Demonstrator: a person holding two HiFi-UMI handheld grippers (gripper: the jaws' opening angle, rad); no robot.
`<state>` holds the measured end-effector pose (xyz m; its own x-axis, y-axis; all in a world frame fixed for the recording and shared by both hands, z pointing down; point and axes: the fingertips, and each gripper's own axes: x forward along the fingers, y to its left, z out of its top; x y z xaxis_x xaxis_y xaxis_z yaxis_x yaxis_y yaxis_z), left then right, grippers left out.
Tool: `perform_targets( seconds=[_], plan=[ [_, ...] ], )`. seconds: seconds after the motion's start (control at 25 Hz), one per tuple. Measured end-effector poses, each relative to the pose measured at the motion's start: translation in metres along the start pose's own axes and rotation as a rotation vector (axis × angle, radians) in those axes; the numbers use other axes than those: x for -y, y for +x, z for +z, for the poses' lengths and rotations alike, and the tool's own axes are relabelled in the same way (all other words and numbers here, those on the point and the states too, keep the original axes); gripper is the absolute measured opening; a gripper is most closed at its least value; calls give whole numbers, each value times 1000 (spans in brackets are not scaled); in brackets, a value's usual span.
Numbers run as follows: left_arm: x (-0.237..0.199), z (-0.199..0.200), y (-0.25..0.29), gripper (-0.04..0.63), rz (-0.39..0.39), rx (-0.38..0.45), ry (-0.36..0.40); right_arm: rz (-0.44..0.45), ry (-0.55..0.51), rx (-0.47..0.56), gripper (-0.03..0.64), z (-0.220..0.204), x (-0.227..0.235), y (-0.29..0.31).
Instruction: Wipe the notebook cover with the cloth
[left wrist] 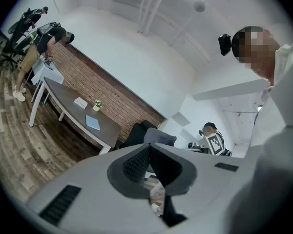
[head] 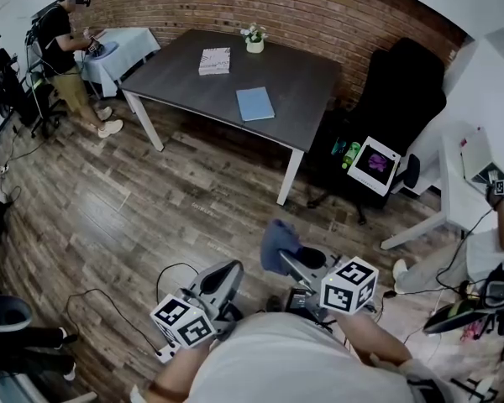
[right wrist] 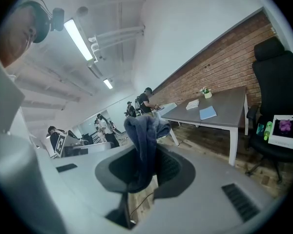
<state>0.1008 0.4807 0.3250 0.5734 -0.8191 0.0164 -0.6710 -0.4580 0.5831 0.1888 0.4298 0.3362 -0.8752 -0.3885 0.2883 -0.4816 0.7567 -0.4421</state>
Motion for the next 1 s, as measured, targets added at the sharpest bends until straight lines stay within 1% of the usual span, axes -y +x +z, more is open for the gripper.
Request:
perform_targets(
  seconds=[0.2, 0.52, 0.76, 1.0],
  plan=[
    [-10, 5, -7, 9, 19, 16, -17, 6, -4, -5, 87, 0, -3, 4],
    [-21, 8, -12, 9, 16, 3, -28, 20, 3, -10, 89, -2, -9, 17],
    [-40, 15, -29, 9, 33, 1, -31, 10, 13, -24, 89, -7, -16, 33],
    [-58, 23, -51, 9, 43, -2, -42, 17, 15, -39, 89, -10, -33, 58]
  ],
)
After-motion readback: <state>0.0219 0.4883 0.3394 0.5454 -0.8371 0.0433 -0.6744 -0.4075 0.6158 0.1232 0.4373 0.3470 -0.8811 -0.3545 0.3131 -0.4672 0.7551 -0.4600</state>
